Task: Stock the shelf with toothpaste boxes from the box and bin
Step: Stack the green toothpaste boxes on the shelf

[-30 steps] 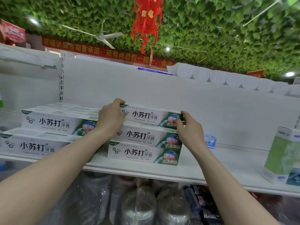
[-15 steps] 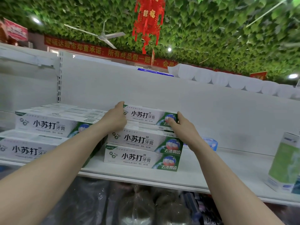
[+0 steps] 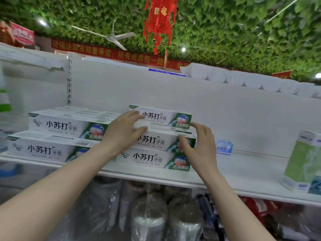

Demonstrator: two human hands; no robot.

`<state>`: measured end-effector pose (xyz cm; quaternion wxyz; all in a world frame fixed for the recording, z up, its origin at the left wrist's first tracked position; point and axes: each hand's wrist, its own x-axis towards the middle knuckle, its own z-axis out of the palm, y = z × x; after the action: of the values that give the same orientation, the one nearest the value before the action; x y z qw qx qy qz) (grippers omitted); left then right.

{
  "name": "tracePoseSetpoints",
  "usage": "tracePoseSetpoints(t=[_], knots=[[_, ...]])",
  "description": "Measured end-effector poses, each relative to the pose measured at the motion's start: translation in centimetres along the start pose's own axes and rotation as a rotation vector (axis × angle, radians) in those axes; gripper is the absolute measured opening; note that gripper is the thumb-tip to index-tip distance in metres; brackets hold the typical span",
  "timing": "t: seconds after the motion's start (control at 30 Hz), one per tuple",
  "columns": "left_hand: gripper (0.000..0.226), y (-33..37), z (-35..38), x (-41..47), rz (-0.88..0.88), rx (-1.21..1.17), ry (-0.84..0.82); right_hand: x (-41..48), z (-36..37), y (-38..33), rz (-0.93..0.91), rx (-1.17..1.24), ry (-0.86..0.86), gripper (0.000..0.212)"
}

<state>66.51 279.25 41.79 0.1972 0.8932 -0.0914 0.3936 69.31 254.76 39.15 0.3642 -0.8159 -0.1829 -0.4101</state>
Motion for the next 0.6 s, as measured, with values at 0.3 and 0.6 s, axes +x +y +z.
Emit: tracePoseSetpoints(t=[0.3,0.6], knots=[[0.065,0.5,1.6,-2.2,0.029,0.167,-0.058,-2.2,1.2,0.8,0.093,0.037,-0.089,0.048],[0.061,0.6,2.6,-1.9,0.0,0.141,-0.011,-1.4,1.5,0.9,0.133,0.085,-0.128,0.041]])
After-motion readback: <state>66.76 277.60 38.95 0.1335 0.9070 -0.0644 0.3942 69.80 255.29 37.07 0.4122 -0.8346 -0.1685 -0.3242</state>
